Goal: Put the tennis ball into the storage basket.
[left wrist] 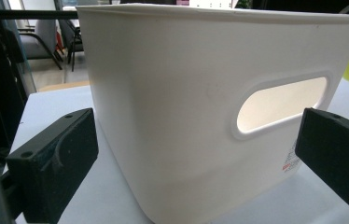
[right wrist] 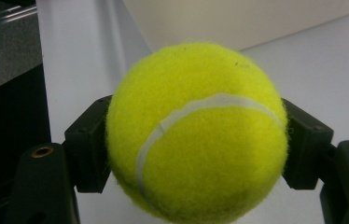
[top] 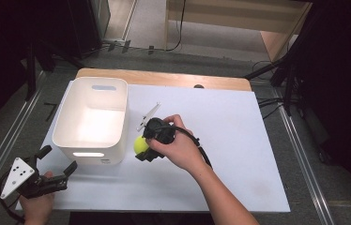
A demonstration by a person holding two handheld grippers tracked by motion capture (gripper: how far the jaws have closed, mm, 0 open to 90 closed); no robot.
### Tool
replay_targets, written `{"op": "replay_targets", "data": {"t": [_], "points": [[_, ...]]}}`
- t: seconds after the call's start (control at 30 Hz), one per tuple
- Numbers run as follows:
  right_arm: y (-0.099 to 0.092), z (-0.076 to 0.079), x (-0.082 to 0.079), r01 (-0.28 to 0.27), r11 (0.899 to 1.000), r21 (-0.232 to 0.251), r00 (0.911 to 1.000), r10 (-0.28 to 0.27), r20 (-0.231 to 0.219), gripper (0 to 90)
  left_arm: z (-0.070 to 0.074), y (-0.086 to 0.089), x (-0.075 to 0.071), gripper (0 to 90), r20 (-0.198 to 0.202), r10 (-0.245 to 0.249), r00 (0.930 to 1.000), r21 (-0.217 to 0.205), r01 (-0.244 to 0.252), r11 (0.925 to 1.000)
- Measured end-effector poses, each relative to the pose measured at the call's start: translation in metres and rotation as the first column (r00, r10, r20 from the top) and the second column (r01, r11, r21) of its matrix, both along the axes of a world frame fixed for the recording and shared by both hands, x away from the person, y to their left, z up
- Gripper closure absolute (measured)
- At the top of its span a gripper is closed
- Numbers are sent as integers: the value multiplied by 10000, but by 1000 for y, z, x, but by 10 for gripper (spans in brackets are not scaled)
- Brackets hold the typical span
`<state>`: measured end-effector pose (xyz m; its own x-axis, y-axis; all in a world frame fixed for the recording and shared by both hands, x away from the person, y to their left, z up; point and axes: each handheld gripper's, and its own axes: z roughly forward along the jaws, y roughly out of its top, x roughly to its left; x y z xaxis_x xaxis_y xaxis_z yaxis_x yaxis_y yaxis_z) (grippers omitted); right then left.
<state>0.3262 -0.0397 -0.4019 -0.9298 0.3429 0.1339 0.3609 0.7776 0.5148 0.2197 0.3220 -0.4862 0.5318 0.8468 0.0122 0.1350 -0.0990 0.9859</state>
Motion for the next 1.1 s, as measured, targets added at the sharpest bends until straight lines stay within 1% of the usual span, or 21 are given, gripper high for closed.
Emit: {"op": "replay_targets", "data": {"t": [0.13,0.17,0.2,0.23,0.27,0.33,0.53,0.6,0.67,0.73,0.77,0.83,0.9,0.93,1.0,1.1], "points": [[2,5,2,45,10000,54,9999,-44,-100,240,0,0,0,0,-1,12,10000,2,-12,10000],[2,5,3,35,9999,112,10000,-34,-66,240,0,0,0,0,-5,16,10000,1,-16,10000],[3,7,4,115,9998,170,9998,-112,-181,240,0,0,0,0,-3,4,10000,14,-4,10000],[3,7,4,115,9998,170,9998,-112,-181,240,0,0,0,0,-3,6,10000,21,-6,10000],[4,8,5,148,9994,316,9995,-139,-281,240,0,0,0,0,13,-12,10000,35,12,10000],[5,10,6,47,9995,320,9996,-38,-267,240,0,0,1,0,13,-8,10000,27,8,10000],[7,14,6,-27,9996,296,9998,33,-208,240,0,0,0,0,1,3,10000,1,-3,10000],[9,17,6,-187,9990,396,9997,194,-154,240,0,0,0,0,3,3,10000,7,-3,10000],[9,18,6,-118,9990,427,9997,126,-200,240,0,0,0,0,1,2,10000,9,-2,10000],[10,19,6,-304,9982,525,9995,310,-104,240,0,0,0,0,0,3,10000,5,-3,10000],[12,21,6,-358,9983,451,9994,359,-23,240,0,0,0,0,-2,0,10000,-1,0,10000],[13,22,6,-306,9988,387,9995,302,103,241,0,0,0,0,-7,11,10000,-8,-11,10000],[14,24,5,-244,9991,359,9997,241,81,241,0,0,0,0,-1,2,10000,1,-2,10000],[14,24,5,-231,9991,347,9996,226,140,242,0,0,0,0,1,4,10000,-5,-4,10000],[17,28,5,-423,9986,316,9984,411,375,242,0,0,0,0,1,2,10000,-2,-2,10000],[18,30,5,-472,9984,311,9982,460,388,243,0,0,0,0,-6,-2,10000,-1,2,10000]]}}
